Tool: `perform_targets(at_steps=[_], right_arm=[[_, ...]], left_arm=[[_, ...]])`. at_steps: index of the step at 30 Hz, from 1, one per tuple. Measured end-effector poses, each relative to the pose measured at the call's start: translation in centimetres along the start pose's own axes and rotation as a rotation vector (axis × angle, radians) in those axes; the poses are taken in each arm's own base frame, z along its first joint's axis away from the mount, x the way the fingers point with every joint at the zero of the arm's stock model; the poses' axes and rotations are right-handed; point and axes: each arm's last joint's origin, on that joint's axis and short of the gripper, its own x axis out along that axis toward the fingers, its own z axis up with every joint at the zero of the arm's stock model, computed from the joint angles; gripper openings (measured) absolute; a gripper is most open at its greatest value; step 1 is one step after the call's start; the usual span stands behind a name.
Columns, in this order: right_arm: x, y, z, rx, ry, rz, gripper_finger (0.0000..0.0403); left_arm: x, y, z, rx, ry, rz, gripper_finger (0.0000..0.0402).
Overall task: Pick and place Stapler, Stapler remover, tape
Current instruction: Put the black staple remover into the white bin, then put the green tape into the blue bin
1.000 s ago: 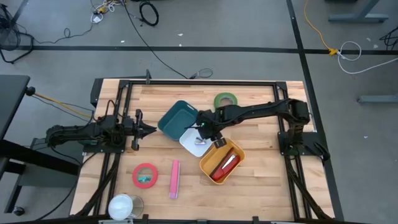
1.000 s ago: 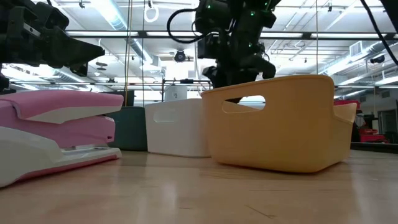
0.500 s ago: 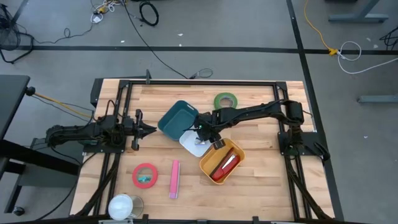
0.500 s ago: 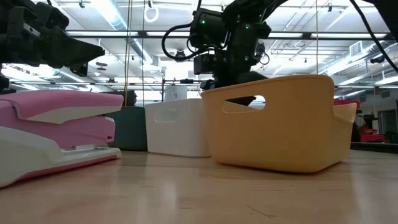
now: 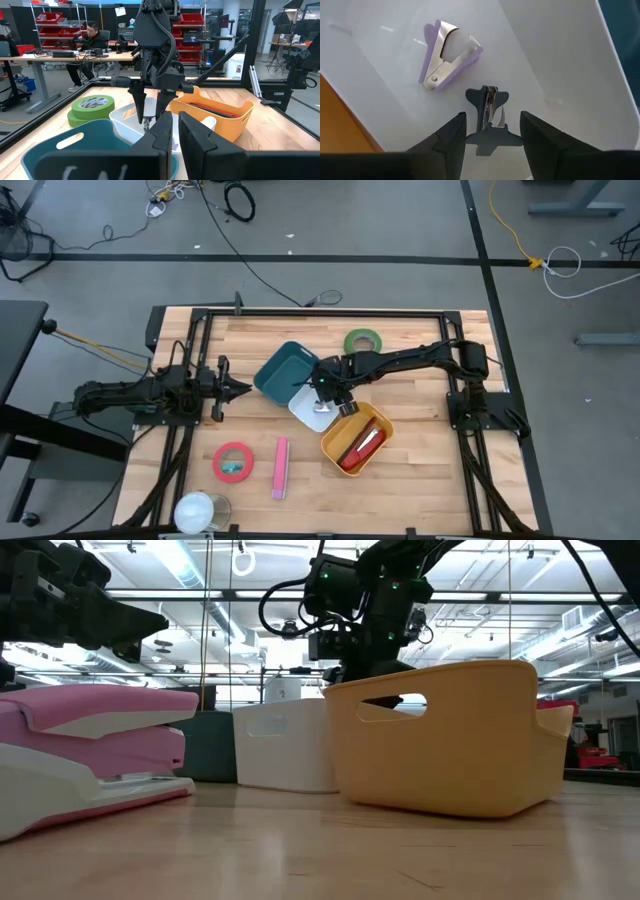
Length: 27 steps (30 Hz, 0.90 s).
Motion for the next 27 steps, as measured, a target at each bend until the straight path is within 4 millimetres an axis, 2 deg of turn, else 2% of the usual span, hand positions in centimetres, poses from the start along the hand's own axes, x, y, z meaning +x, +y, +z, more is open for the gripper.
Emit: perform_targets(at_steps=[8, 19, 24, 27], right_arm=[[-0.05, -0.06, -0.03, 0.010, -0.003, 0.003, 0.0182], [-0.02, -0.43, -0.23, 0.046, -0.002, 0.002, 0.0249], [-0.09, -0.46, -0.24, 0.047, -0.002, 0.002, 0.0266], [-0.87, -0.50, -0.26, 0.040, -0.014, -0.004, 0.0271]], left_arm=[[0.00, 0.00, 0.00, 0.000, 0.000, 0.000, 0.0037], [0.00, 0.00, -0.01, 0.000, 0.000, 0.000, 0.0037], [0.00, 0.00, -0.01, 0.000, 0.000, 0.000, 0.0037], [0.00, 0.00, -0.01, 0.000, 0.000, 0.000, 0.0037]])
